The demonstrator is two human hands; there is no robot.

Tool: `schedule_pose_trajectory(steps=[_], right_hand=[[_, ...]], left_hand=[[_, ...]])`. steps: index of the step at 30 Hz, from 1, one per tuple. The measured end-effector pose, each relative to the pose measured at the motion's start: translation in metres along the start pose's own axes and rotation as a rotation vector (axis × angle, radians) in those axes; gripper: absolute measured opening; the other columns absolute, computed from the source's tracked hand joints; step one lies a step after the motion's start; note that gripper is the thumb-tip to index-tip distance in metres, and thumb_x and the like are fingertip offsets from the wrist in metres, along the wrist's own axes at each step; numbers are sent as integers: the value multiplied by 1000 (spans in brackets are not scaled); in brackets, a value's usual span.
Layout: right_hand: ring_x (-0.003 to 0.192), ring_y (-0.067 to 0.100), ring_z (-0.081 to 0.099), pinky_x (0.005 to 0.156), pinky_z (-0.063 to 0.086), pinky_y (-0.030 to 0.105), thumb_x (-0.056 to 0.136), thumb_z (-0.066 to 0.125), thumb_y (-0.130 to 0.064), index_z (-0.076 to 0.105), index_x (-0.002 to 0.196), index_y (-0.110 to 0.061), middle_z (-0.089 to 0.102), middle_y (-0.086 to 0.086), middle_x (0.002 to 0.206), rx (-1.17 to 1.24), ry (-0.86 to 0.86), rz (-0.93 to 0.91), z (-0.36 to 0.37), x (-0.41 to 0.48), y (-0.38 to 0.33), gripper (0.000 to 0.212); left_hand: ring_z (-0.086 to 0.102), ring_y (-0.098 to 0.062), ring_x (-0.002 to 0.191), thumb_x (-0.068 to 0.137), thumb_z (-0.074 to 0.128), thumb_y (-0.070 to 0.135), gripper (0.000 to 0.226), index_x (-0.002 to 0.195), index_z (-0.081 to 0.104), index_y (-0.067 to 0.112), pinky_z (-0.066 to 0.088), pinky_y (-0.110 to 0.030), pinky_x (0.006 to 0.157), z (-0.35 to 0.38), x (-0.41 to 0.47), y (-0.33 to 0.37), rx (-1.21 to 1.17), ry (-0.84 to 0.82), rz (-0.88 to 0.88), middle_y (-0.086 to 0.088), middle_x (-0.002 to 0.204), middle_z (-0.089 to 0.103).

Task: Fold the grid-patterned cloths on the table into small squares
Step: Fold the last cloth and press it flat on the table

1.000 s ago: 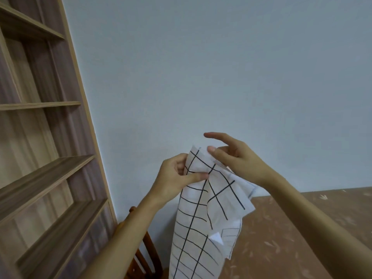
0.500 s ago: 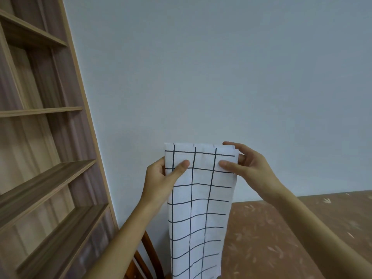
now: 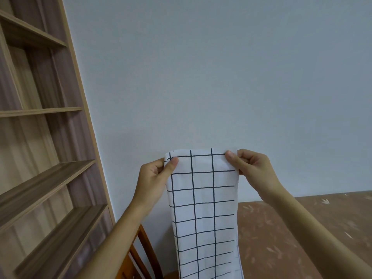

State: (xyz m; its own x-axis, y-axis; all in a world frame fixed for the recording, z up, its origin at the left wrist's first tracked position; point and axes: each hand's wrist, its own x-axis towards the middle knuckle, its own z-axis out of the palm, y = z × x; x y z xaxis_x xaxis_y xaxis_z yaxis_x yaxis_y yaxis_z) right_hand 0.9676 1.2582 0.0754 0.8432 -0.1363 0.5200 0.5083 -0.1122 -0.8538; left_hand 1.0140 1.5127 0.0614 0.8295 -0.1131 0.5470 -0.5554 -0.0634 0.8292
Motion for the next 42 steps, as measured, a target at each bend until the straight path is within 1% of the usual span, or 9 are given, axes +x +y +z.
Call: schedule_pose_trajectory(steps=[5, 8, 12, 16, 19, 25, 30, 36, 42], right_hand=[[66, 18, 48, 74, 51, 41, 91, 68, -33, 57, 64, -3, 44, 7, 64, -10, 51, -26, -2, -2, 1, 42], [76, 17, 64, 85, 57, 42, 89, 69, -33, 72, 91, -8, 64, 4, 73, 24, -99, 28, -2, -9, 0, 26], [95, 17, 76, 84, 60, 28, 88, 71, -17, 76, 105, -13, 79, 1, 99, -17, -221, 77, 0, -17, 7, 17], [94, 28, 75, 84, 61, 38, 89, 72, -18, 79, 93, -9, 79, 9, 93, -20, -101, 30, -1, -17, 11, 12], [93, 28, 75, 84, 60, 40, 88, 72, -19, 79, 92, -11, 79, 9, 92, -31, -55, -8, -5, -14, 8, 11], [81, 8, 73, 72, 54, 18, 88, 72, -15, 76, 93, -18, 78, 1, 82, -69, -199, 0, -10, -14, 12, 7], [98, 2, 71, 77, 52, 13, 94, 52, 14, 74, 108, -24, 77, -13, 105, -177, -220, -90, -11, -19, 19, 46], [110, 4, 68, 88, 52, 16, 98, 45, 10, 72, 115, -22, 75, -10, 115, -48, -212, -54, -9, -18, 17, 45], [86, 11, 72, 64, 54, 18, 98, 44, 7, 81, 80, -23, 78, -5, 97, 156, -173, 66, -2, -17, 9, 51]], left_hand=[[47, -24, 64, 83, 63, 64, 83, 74, 52, -17, 51, -48, 61, 2, -2, 8, 111, 18, 141, -31, 61, 49], [32, -24, 58, 86, 62, 59, 79, 65, 46, -16, 37, -33, 63, 5, -2, 12, 142, 93, 232, -30, 56, 34], [41, -20, 63, 87, 63, 62, 78, 76, 56, -15, 40, -32, 67, 4, 1, 8, 107, 90, 240, -22, 58, 47], [74, -6, 85, 80, 72, 35, 25, 99, 72, 18, 56, -18, 75, -2, -6, 13, 99, -82, 105, 13, 88, 78], [76, -16, 87, 79, 77, 15, 29, 108, 71, 18, 59, -24, 66, -9, -9, 5, 108, -213, 9, 6, 100, 80], [75, -22, 81, 85, 75, 5, 2, 87, 75, 5, 62, -32, 73, -15, -12, 5, 103, -101, 30, -9, 87, 78], [74, -11, 70, 92, 63, 0, 20, 89, 75, 16, 59, -23, 62, -20, -12, 14, 68, -124, 1, 2, 78, 78], [75, -22, 75, 98, 54, 9, 22, 105, 74, 16, 62, -32, 62, -26, -16, 13, 28, -125, -55, -8, 90, 79], [74, -21, 77, 99, 51, -1, 32, 103, 76, 19, 61, -29, 61, -24, -19, 15, -96, -86, -109, -7, 92, 79]])
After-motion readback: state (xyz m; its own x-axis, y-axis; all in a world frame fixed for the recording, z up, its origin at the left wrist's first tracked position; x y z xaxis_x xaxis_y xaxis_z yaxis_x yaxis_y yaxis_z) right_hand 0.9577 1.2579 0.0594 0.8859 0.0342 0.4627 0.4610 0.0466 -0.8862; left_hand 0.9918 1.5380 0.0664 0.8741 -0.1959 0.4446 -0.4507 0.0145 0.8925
